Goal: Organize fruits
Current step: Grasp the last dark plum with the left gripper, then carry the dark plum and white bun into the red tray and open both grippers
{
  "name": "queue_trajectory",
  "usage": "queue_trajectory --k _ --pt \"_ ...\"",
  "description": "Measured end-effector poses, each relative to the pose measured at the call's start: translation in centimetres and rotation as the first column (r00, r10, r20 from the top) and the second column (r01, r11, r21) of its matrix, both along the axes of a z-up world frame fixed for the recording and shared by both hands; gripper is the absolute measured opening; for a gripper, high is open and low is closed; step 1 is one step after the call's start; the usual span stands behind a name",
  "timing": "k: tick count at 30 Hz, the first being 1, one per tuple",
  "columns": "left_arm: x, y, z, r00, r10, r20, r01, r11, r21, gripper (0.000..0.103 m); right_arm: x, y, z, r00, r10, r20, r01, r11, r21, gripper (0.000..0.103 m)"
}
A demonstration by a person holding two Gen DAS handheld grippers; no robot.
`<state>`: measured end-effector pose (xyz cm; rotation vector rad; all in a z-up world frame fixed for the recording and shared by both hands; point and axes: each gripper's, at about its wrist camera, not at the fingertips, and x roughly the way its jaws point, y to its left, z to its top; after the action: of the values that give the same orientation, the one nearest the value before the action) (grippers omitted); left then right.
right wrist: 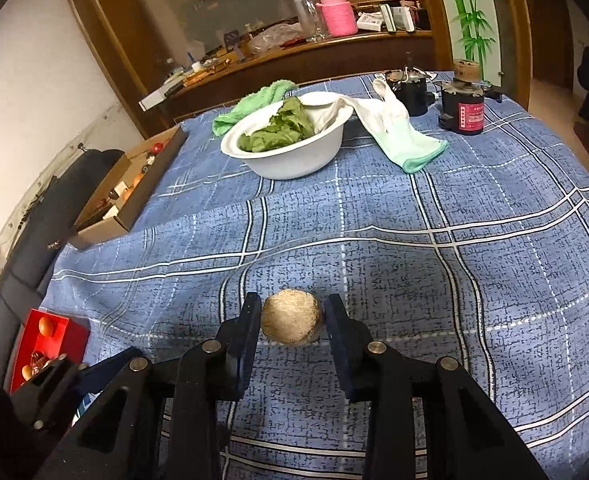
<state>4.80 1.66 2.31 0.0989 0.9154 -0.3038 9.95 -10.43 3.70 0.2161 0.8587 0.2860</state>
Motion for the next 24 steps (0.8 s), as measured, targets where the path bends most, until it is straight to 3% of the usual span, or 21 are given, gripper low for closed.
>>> queue_trajectory --k 2,5,6,12,20,24 --pt "0.2 -0.1 -0.6 1.000 0.001 -0.017 -0.001 1.000 0.001 0.078 0.0 0.0 0.0 1.000 0.001 0.000 -0.001 1.000 -0.004 0.035" --pt "0.5 -0.4 -1.4 0.999 -0.005 -0.044 0.005 1.000 0.019 0.030 -0.2 0.0 0.2 1.000 0.001 0.012 -0.001 1.000 -0.007 0.035" --pt "0.3 -0.4 -1.2 1.000 0.000 -0.024 0.001 0.999 0.034 0.024 -0.2 0.0 0.3 1.000 0.001 0.013 -0.001 1.000 -0.007 0.035" --pt "-1.0 1.2 0.2 1.000 0.024 0.004 -0.024 0.999 -0.030 0.023 -0.3 -0.2 0.3 1.000 0.004 0.014 -0.005 1.000 0.010 0.035" --pt "-5.7 6.7 4.0 0.986 0.152 0.075 -0.147 0.987 -0.065 0.023 -1.2 -0.3 1.4 0.997 0.071 0.036 -0.076 0.985 0.154 0.036" --pt "-8.1 10.6 5.3 0.965 0.244 0.094 -0.235 0.967 -0.098 0.023 -1.7 0.5 1.4 0.995 0.090 0.049 -0.097 0.984 0.151 0.036"
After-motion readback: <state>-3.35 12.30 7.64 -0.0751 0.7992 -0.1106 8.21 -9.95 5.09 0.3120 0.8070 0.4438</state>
